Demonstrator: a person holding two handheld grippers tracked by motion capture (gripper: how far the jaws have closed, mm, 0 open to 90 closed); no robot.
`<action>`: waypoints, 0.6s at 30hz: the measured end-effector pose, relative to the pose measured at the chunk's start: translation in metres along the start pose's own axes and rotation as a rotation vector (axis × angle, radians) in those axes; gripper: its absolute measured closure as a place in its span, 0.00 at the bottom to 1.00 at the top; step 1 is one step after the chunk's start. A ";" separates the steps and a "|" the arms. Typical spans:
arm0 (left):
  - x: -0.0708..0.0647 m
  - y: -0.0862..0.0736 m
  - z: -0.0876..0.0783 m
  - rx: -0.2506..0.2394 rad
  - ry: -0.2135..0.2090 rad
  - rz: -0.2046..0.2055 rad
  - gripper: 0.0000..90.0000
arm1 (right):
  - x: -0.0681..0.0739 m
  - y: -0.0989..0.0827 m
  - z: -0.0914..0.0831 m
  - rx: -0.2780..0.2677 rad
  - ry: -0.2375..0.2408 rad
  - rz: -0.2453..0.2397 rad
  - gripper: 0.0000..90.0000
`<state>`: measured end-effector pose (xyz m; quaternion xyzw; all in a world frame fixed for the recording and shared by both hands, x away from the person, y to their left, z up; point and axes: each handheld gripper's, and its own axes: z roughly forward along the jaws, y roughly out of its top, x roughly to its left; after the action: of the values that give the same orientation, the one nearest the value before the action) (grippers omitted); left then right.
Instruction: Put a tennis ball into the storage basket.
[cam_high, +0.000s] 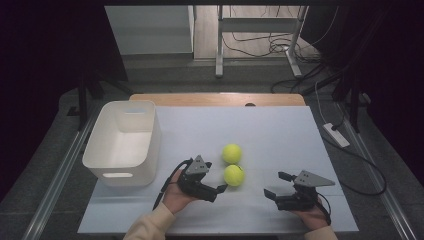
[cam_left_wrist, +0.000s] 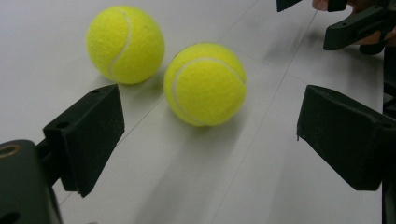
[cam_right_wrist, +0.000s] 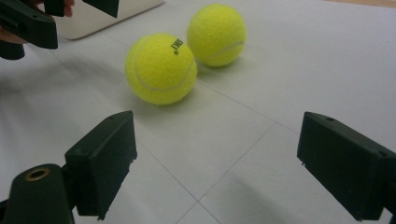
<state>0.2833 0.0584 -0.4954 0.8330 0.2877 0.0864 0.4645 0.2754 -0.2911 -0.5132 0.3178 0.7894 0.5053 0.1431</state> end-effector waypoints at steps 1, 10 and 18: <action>-0.001 0.001 0.001 -0.001 -0.001 0.002 0.09 | 0.000 0.000 0.000 0.001 0.000 0.000 0.13; -0.004 0.009 0.009 0.000 -0.018 0.021 0.09 | 0.000 0.000 0.000 0.004 0.003 -0.004 0.13; -0.005 0.013 0.016 0.011 -0.024 0.036 0.09 | 0.000 0.000 0.000 0.002 0.010 -0.007 0.13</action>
<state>0.2904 0.0388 -0.4931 0.8417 0.2677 0.0829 0.4616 0.2749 -0.2911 -0.5132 0.3125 0.7918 0.5056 0.1404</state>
